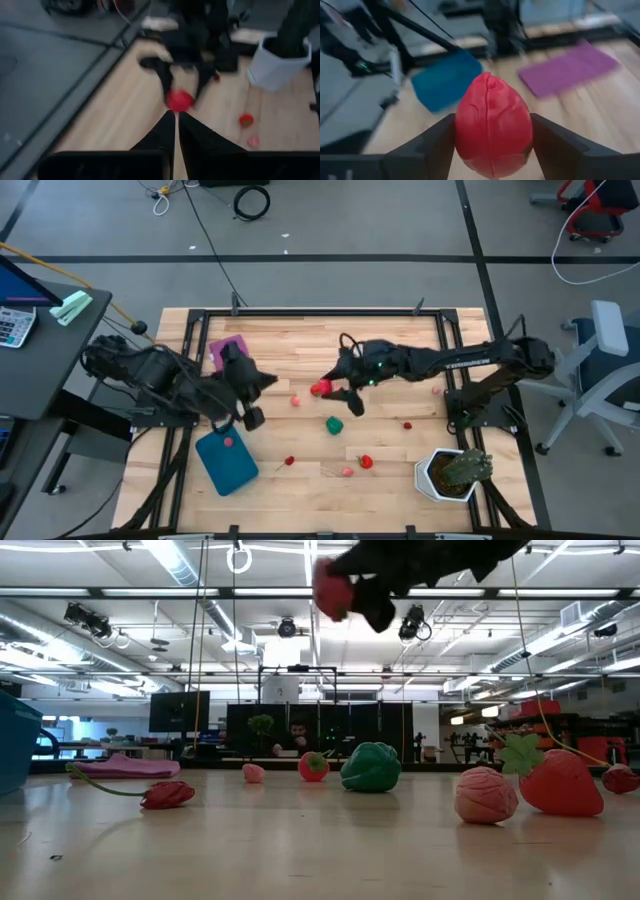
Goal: Pick and placing Produce into tupperware
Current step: Put the dragon fruit into the blue bin
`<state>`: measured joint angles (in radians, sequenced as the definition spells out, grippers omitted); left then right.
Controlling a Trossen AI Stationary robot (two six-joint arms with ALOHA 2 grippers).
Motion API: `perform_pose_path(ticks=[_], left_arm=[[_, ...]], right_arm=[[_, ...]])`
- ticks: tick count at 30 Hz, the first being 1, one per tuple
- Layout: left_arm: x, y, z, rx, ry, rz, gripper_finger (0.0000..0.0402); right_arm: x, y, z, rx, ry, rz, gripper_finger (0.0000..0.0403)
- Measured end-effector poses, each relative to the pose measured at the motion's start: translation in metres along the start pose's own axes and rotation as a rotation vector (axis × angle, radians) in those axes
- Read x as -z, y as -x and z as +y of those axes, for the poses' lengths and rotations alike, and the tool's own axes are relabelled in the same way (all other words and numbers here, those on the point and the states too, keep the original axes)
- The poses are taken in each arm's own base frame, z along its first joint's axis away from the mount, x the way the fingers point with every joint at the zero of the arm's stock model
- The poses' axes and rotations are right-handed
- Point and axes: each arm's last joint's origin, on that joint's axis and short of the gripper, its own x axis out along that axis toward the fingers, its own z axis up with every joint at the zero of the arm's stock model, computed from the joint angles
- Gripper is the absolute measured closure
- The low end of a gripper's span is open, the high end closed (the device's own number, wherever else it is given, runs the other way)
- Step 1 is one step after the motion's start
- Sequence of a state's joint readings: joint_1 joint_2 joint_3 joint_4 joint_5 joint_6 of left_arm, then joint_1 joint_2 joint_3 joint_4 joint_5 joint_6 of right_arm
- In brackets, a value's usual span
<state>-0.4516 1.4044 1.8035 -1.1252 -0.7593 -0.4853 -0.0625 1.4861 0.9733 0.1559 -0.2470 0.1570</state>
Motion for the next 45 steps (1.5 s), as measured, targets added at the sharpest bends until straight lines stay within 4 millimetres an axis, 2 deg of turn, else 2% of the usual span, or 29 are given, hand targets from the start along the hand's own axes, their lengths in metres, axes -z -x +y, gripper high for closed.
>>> perform_pose_path(ticks=[6,10,15,22,28,35,40,45], left_arm=[[-0.025,0.015,0.017,-0.055,-0.011,-0.101,0.0383],[-0.035,0.019,0.028,-0.101,0.010,-0.140,0.0382],[-0.038,0.016,0.034,-0.128,0.020,-0.139,0.0378],[-0.037,0.016,0.034,-0.127,0.020,-0.138,0.0389],[-0.037,0.016,0.034,-0.128,0.018,-0.137,0.0387],[-0.036,0.014,0.033,-0.130,0.010,-0.128,0.0379],[-0.036,0.014,0.033,-0.130,0.008,-0.127,0.0389],[-0.036,0.014,0.033,-0.131,0.008,-0.124,0.0392]], right_arm=[[0.017,-0.051,0.023,-0.100,0.048,-0.067,0.0166],[0.012,-0.093,0.038,-0.143,0.063,-0.080,0.0164],[0.004,-0.144,0.050,-0.167,0.081,-0.055,0.0164],[0.004,-0.192,0.058,-0.186,0.126,-0.045,0.0163],[0.003,-0.226,0.067,-0.210,0.137,-0.079,0.0163],[0.016,-0.260,0.079,-0.255,0.148,-0.088,0.0163],[0.030,-0.277,0.078,-0.257,0.148,-0.074,0.0163],[0.036,-0.281,0.075,-0.248,0.145,-0.038,0.0163]])
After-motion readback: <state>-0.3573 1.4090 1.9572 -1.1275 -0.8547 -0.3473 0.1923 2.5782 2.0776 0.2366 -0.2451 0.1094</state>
